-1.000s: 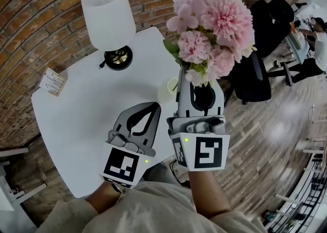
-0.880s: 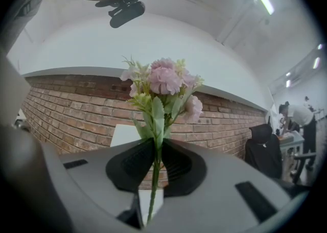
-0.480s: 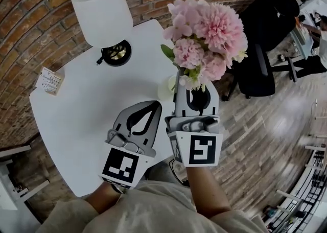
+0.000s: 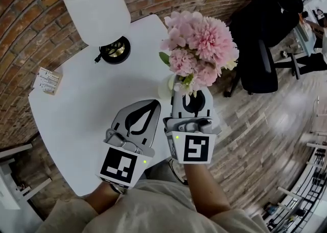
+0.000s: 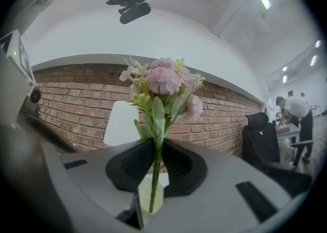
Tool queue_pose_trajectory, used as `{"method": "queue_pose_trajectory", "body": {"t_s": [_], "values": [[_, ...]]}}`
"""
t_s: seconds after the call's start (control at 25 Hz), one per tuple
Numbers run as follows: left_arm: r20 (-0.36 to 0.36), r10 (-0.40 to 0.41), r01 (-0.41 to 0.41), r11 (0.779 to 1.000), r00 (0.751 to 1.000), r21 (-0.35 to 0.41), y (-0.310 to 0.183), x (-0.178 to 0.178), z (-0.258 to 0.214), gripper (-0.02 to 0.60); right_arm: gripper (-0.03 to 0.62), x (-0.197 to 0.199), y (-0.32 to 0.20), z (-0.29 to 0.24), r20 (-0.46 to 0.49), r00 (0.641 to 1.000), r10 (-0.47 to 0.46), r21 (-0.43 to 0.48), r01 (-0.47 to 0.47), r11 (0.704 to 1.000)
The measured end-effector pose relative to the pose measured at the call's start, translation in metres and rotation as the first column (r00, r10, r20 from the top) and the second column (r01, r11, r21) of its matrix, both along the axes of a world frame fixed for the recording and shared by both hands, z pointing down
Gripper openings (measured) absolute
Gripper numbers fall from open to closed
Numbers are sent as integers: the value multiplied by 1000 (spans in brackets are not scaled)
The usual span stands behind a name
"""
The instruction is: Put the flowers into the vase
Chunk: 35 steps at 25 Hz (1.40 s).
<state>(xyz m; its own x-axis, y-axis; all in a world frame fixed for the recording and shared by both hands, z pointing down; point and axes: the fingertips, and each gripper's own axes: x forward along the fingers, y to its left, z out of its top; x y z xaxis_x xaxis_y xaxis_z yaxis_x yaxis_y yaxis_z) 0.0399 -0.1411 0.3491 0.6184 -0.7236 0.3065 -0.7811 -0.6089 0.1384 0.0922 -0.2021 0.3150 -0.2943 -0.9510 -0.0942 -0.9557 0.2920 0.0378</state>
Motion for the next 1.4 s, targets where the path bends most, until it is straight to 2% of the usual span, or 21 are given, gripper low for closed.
{"method": "queue_pose_trajectory", "body": {"t_s": [0.76,1.4], "values": [[2,-5,5,1000,1000,-8,2,-2,1,8,84,2,7,41,-10,999,-35,-108,34,994],[-9,6,-6,1000,1000,-6,9,0,0,8,152,2,16,52,9,998,-60,-151,60,987]]}}
